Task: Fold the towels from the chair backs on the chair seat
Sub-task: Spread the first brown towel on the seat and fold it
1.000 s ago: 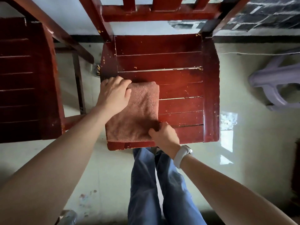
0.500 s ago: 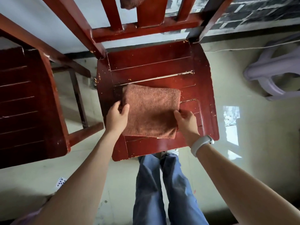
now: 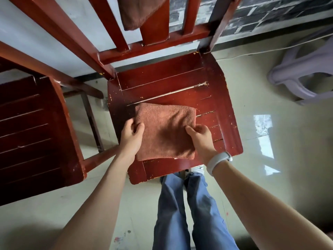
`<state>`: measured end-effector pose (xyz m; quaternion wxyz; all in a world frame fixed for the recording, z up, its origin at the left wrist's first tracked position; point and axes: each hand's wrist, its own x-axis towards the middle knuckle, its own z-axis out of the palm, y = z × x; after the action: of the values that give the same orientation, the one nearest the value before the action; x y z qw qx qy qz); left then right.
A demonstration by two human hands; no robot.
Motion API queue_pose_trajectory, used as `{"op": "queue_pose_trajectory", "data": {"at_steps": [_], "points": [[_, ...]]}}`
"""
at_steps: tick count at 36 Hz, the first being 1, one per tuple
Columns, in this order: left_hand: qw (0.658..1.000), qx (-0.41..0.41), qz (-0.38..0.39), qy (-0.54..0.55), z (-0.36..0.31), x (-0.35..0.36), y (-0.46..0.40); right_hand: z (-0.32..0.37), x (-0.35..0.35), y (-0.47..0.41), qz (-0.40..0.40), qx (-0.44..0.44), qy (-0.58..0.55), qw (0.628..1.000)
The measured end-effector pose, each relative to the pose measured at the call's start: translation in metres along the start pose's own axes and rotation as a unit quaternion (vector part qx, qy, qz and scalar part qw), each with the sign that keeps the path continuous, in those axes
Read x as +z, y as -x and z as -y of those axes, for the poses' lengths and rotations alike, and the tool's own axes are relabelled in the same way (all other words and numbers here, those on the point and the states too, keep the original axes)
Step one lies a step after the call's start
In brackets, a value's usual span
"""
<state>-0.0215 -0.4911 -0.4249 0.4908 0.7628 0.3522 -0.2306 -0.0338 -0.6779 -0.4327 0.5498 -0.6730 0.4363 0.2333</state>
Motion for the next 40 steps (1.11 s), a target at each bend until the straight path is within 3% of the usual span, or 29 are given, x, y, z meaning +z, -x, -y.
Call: {"op": "queue_pose_trajectory", "data": {"at_steps": [4, 10, 17, 28, 33, 40], "points": [[0.999, 0.030, 0.003, -0.017, -0.014, -0.001, 0.029, 0.007, -0.025, 0.023, 0.025, -0.025, -0.030, 0.999], [0.993, 0.088, 0.034, -0.075, -0.045, 0.011, 0.095, 0.020, -0.087, 0.075, -0.051, -0.140, -0.016, 0.989], [0.969, 0.204, 0.078, -0.118, -0.124, 0.070, 0.185, 0.032, -0.198, 0.123, -0.124, -0.159, -0.050, 0.978], [0.879, 0.387, 0.207, -0.187, -0.272, 0.284, 0.336, 0.031, -0.468, 0.165, -0.302, -0.164, -0.132, 0.930], [0.841, 0.430, 0.270, -0.187, -0.310, 0.391, 0.426, 0.013, -0.597, 0.190, -0.381, -0.157, -0.148, 0.899], [0.760, 0.489, 0.367, -0.221, -0.345, 0.517, 0.522, -0.018, -0.727, 0.215, -0.479, -0.129, -0.195, 0.846]]}}
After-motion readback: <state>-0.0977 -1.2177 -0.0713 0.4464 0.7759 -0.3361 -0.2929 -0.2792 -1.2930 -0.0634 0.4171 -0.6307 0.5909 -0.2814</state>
